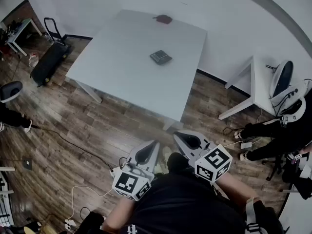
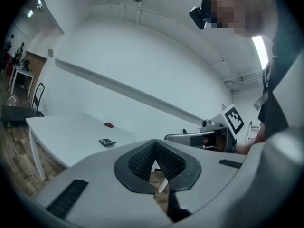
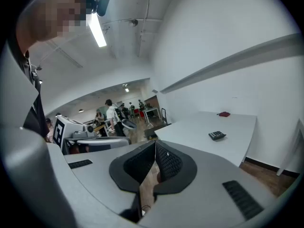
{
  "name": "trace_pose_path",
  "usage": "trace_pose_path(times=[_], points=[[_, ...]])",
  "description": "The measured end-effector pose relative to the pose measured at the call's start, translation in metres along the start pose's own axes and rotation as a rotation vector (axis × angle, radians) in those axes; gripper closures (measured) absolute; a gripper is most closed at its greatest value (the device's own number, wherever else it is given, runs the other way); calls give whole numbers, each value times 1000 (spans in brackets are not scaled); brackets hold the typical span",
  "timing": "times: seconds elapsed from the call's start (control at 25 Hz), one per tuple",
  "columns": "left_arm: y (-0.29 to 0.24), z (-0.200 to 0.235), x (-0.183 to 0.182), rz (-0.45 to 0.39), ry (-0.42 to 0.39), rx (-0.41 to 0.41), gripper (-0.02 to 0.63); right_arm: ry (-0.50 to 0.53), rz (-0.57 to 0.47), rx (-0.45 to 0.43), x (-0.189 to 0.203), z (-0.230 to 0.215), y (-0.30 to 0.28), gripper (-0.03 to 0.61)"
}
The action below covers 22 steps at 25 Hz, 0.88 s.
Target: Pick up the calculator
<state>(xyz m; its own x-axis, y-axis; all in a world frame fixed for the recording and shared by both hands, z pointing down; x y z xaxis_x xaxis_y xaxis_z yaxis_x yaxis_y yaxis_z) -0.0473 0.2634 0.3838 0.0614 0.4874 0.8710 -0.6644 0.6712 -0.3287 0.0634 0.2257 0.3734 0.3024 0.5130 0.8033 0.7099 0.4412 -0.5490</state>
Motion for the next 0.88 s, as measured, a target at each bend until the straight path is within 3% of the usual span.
trace_pose_path(times=[0.44, 0.68, 0.88], points=[[-49, 47, -44, -1, -44, -4, 606, -13, 14, -82, -37, -51, -61, 566], [-107, 68, -83, 8, -63, 12, 606, -8, 22, -77, -74, -119, -88, 566], [-145, 86, -111, 43, -61, -9, 606, -80, 60, -102, -83, -181, -122, 566]])
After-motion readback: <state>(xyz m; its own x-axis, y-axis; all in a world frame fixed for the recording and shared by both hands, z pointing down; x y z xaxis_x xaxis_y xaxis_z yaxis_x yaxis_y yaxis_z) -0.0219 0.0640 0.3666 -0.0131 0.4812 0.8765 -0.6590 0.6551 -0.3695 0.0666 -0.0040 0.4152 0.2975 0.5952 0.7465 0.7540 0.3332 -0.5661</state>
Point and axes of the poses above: the fingertips, and each gripper's own axes: y backward along the fingers, z to its left, x out of its underside, the point moved 4 cm from there along y, backward along the fingers, and after that the axes turned 15 degrees about z, right-handed, at the moved point
